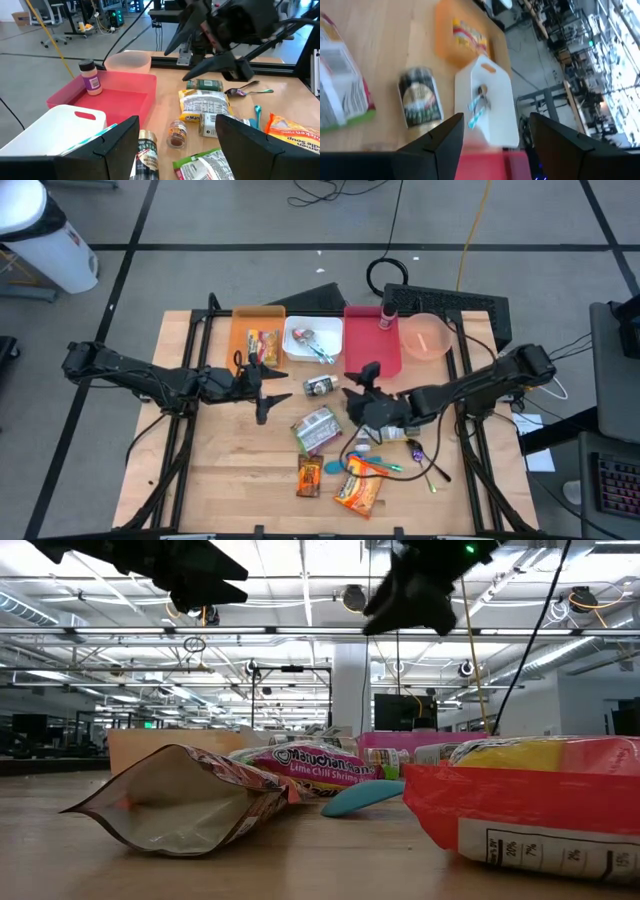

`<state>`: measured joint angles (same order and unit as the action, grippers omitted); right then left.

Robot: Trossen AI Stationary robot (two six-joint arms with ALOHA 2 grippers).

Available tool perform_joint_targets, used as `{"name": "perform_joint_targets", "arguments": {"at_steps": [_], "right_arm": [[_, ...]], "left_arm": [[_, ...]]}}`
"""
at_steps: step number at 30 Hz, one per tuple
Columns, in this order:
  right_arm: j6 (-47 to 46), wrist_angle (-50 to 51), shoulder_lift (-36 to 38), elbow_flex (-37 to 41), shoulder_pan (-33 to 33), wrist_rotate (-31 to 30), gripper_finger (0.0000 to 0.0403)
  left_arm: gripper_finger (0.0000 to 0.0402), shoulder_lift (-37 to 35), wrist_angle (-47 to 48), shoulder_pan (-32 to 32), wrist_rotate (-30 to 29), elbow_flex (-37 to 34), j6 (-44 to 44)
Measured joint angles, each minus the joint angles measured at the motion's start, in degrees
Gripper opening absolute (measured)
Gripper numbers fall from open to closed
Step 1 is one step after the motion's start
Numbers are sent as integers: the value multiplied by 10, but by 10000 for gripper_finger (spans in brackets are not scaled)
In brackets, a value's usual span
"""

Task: Pick & Place Food Item
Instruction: Put the gold seasoning bottle into the red bin

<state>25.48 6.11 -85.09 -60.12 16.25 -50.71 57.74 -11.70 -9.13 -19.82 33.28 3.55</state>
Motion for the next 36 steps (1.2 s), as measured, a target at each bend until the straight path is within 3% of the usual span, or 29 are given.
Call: {"name": "perform_joint_targets", "arguments": {"at_steps": [7, 17, 22, 36], "right_arm": [[-25, -85, 76, 123, 1, -1, 215], [28, -400, 133, 281, 8, 14, 216], [85, -515, 133, 319, 12, 15, 213], [49, -548, 133, 324, 30, 15, 219]], "left_arm": [[271, 19, -4, 0, 0, 0, 17], [271, 133, -105, 23, 3, 0, -28], [271, 158, -126, 41, 4, 0, -23], [271, 159, -156, 45, 17, 0, 1]]}}
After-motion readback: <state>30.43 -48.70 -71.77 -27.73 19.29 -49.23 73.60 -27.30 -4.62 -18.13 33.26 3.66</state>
